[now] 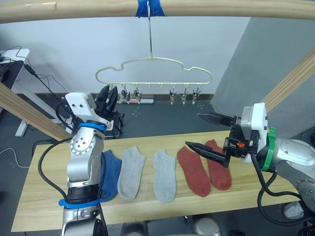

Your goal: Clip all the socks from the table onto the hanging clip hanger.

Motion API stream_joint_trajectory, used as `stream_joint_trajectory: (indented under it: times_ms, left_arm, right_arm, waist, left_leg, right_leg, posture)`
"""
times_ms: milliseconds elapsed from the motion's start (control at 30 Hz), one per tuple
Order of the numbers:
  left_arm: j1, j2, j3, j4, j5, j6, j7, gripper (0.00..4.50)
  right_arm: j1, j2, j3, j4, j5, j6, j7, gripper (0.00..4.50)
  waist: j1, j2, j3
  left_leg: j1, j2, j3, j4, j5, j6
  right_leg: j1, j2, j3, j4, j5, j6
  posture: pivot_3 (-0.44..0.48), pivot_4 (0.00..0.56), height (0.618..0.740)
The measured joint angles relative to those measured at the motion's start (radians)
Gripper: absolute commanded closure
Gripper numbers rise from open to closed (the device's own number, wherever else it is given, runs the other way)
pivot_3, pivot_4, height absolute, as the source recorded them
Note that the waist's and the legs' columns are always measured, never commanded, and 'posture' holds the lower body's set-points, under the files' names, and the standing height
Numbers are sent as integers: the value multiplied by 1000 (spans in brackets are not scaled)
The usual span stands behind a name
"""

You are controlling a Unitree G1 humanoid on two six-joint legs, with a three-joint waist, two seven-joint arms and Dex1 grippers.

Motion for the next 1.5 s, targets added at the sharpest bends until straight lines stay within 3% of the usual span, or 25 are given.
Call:
stream_joint_trajectory:
  times_ms: [133,333,567,733,1000,1200,1400,1500]
  left_arm:
    - [2,0,-8,-16,0,3,0,4493]
    - [3,3,-8,-24,0,11,-3,4493]
    - [16,16,-11,-57,-1,31,-18,4493]
    - [21,17,-17,-73,-1,54,-22,4493]
    - [25,22,-17,-100,-3,84,-40,4493]
    - [23,34,-17,-106,-10,95,-45,4493]
    - [22,37,-17,-110,-22,110,-65,4493]
    - [22,45,-16,-111,-36,126,-81,4500]
  right_arm:
    - [0,2,0,0,0,0,-3,0]
    - [15,5,4,-1,-14,11,-49,0]
    - [257,0,72,32,-253,41,-195,0]
    - [313,96,134,121,-427,59,-345,0]
    - [270,312,220,477,-664,-83,-463,0]
    - [186,485,181,646,-707,-101,-539,0]
    - [166,563,141,704,-728,-129,-561,0]
    - [165,573,128,717,-744,-136,-563,660]
  waist:
    - [0,0,0]
    - [1,0,0]
    - [7,0,0]
    - [5,0,6]
    - [5,1,22]
    - [6,2,24]
    - [5,2,24]
    - [5,2,24]
  left_leg:
    - [0,0,0,0,0,0]
    - [0,0,0,0,0,0]
    - [-2,0,0,-1,0,0]
    - [0,0,1,-1,0,-1]
    - [-1,0,2,-1,0,-1]
    - [-4,0,2,-1,0,-1]
    - [-11,1,2,0,1,-2]
    - [-11,1,2,0,1,-2]
  right_leg:
    - [0,0,0,0,0,0]
    - [0,0,0,0,0,0]
    - [-1,-1,0,-2,0,1]
    - [-1,0,2,-1,0,2]
    - [-3,0,5,-1,1,3]
    - [-9,-1,7,2,1,3]
    - [-16,-1,8,4,2,3]
    - [-16,-1,8,4,2,4]
  posture:
    - [-295,291,740]
    - [-291,291,740]
    - [-281,310,740]
    - [-275,320,740]
    - [-256,334,740]
    - [-249,335,740]
    - [-250,333,740]
    - [-250,330,740]
